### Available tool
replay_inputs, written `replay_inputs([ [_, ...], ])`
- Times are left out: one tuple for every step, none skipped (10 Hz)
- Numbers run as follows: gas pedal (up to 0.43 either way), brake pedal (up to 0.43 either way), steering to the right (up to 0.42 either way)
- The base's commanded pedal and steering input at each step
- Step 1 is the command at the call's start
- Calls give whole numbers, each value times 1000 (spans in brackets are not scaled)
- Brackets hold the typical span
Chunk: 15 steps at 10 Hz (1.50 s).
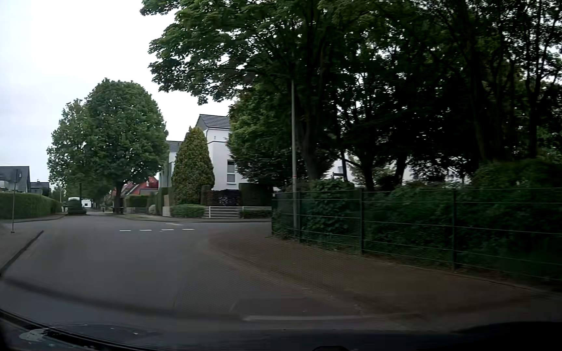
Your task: Follow the waypoints while adhering to traffic rules and regulations
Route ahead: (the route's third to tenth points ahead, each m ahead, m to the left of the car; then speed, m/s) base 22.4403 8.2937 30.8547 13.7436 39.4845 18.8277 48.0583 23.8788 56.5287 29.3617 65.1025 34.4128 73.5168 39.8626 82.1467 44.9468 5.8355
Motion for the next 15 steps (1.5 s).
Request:
replay_inputs([
  [138, 0, -325],
  [138, 0, -324],
  [130, 0, -320],
  [59, 0, -312],
  [0, 0, -299],
  [0, 0, -283],
  [0, 0, -264],
  [0, 0, -244],
  [0, 0, -214],
  [0, 0, -183],
  [0, 0, -162],
  [0, 0, -138],
  [0, 0, -119],
  [0, 0, -99],
  [0, 0, -82],
])
